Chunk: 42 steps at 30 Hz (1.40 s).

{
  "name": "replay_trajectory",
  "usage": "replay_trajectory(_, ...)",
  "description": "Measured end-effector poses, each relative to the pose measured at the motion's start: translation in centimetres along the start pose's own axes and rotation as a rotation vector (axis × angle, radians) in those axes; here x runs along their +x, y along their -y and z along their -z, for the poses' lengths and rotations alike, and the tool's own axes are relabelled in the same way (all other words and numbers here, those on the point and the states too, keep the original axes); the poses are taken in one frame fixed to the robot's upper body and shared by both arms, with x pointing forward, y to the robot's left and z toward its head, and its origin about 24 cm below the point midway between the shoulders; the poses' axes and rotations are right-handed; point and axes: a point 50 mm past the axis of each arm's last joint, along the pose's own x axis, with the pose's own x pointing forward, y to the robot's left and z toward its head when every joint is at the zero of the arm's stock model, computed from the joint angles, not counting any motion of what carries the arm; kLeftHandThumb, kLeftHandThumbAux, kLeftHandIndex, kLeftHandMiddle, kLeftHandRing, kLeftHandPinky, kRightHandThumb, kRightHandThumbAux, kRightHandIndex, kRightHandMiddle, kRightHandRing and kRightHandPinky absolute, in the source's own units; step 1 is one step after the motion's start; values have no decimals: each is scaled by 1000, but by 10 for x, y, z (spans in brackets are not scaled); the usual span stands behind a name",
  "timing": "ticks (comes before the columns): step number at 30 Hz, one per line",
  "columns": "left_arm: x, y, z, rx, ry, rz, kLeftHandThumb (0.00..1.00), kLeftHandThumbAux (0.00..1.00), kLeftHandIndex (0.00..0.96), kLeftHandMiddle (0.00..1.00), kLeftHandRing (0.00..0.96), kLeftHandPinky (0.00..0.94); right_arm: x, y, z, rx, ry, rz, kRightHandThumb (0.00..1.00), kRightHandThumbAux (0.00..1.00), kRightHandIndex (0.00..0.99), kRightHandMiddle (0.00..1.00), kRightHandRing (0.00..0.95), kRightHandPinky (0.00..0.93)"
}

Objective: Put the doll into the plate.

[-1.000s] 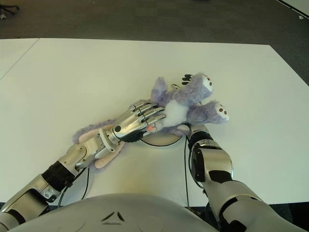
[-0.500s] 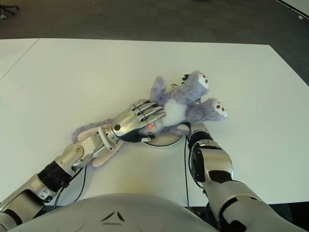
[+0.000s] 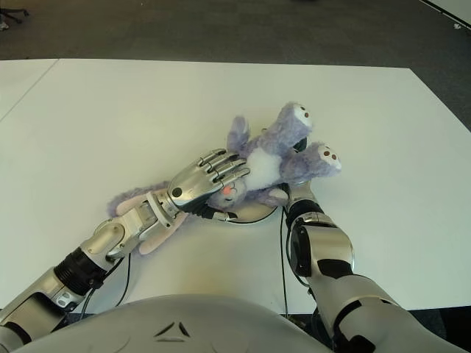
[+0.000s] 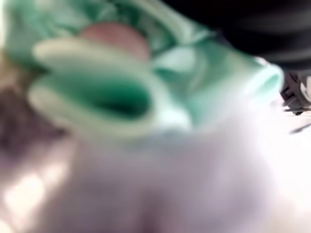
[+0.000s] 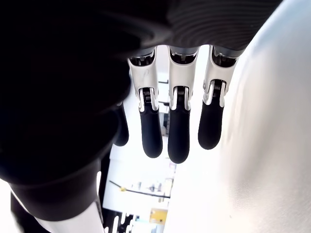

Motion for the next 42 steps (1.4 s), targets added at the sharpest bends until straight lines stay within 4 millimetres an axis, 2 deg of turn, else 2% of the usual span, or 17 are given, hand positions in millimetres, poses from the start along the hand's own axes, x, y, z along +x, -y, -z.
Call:
replay_trajectory(10, -11, -11, 2, -51, 20, -23, 109, 135, 0, 0, 0, 0, 0, -2, -1, 8, 1, -10, 86, 887, 296, 353, 369, 368)
replay_trajectory(14, -18, -18, 2, -78, 30, -19, 134, 124, 0, 0, 0, 0, 0, -2, -1, 5, 2, -9, 71, 880, 274, 335, 350, 320)
replay_trajectory(20, -25, -31, 4, -103, 75, -54, 165, 116, 0, 0, 0, 0, 0, -2, -1, -9, 3, 9, 73, 906, 257, 318, 325, 299)
replay_trajectory(28, -29, -46, 11, -104, 123, -140, 178, 121, 0, 0, 0, 0, 0, -3, -2, -26, 9, 11, 15, 910, 235, 290, 295, 262)
replay_trajectory(36, -25, -62, 21, -141, 147, -278, 148, 170, 0, 0, 0, 0, 0, -3, -2, -28, 9, 12, 3, 893, 227, 283, 292, 266)
replay_trajectory(42, -23, -72, 30, -222, 124, -378, 140, 227, 0, 0, 0, 0, 0, -3, -2, -16, 7, 15, 64, 895, 240, 296, 299, 278)
